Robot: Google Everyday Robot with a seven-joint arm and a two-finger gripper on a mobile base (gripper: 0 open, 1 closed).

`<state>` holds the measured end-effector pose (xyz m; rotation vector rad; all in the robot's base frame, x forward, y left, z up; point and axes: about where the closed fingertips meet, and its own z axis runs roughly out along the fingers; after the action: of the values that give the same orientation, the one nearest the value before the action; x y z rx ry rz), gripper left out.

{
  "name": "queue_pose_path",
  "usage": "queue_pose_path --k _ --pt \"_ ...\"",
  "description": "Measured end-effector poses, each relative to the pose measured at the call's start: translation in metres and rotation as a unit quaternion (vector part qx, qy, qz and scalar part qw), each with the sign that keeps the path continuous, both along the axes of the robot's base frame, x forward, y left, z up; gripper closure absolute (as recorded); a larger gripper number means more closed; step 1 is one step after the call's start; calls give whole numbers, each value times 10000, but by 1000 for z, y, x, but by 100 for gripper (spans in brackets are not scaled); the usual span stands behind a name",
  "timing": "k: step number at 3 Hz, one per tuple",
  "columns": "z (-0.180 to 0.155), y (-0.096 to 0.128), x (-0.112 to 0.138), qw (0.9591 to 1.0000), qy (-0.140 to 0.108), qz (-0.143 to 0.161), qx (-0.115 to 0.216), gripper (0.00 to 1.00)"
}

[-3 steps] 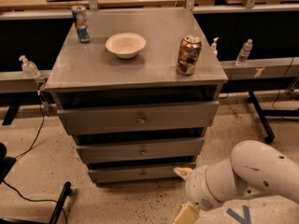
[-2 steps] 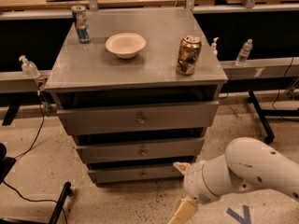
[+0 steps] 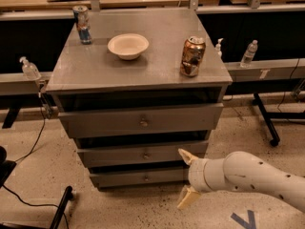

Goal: Open middle drawer

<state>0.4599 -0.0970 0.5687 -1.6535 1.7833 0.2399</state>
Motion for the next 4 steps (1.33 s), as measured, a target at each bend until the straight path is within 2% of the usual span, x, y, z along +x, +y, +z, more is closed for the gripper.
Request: queue_pose_path --k 1,2,3,4 --pt "1 1 -2 10000 38 27 -5 0" --pt "-12 4 8 9996 -93 160 -216 0" --pt "-48 -1 31 9950 -521 415 -743 0" --pt "-77 -12 59 9879 -949 578 -1083 0"
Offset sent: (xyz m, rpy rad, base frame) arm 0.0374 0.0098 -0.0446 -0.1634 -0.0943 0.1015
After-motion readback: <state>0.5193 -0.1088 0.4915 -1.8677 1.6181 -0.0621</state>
